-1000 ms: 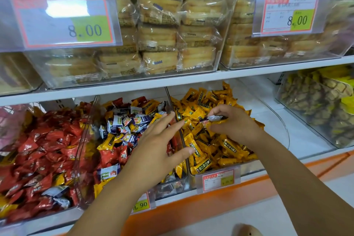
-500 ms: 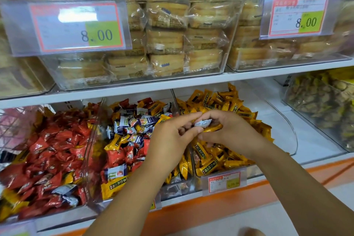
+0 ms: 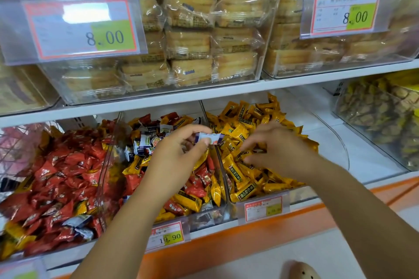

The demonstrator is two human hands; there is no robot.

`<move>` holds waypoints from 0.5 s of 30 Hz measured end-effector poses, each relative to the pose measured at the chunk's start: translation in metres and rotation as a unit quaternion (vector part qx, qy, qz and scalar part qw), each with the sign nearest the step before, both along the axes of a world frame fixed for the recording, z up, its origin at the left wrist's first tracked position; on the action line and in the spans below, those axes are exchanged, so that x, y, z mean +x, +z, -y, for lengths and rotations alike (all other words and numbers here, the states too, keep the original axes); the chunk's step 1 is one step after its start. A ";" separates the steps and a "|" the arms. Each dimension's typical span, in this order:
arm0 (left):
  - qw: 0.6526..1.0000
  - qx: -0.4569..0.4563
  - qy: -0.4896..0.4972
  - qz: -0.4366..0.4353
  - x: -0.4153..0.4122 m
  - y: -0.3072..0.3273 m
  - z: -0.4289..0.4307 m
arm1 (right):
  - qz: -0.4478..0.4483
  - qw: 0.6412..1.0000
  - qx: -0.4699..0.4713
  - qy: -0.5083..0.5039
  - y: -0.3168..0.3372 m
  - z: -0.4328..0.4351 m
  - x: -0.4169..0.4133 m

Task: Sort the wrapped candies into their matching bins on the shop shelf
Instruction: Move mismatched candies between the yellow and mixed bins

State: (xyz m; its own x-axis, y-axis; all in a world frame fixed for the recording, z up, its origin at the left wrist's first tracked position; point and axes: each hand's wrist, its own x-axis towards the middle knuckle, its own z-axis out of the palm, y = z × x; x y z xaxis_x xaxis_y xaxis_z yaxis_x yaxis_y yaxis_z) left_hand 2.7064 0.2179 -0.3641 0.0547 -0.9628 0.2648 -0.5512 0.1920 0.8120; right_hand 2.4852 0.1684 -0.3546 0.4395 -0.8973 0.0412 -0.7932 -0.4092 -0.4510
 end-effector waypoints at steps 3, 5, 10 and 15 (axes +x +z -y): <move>0.999 0.024 -0.005 0.036 0.010 0.002 -0.008 | -0.058 0.988 0.092 0.106 -0.025 -0.016 0.035; 0.996 0.040 -0.002 0.074 0.019 0.002 -0.015 | -0.053 0.993 0.055 0.089 -0.030 -0.015 0.039; 0.984 0.018 0.108 0.144 0.054 0.005 -0.023 | 0.109 0.994 0.024 -0.013 0.005 -0.004 0.026; 0.969 0.026 0.170 0.180 0.076 0.003 -0.017 | 0.279 0.956 0.086 0.009 0.010 -0.006 0.077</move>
State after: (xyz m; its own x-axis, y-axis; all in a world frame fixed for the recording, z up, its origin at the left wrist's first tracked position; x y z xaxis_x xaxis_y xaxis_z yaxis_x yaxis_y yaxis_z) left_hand 2.7829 0.2345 -0.3616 0.2837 -0.9183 0.2763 -0.8242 -0.0862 0.5596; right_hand 2.5624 0.1743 -0.3448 0.4082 -0.9040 0.1268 -0.4022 -0.3028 -0.8640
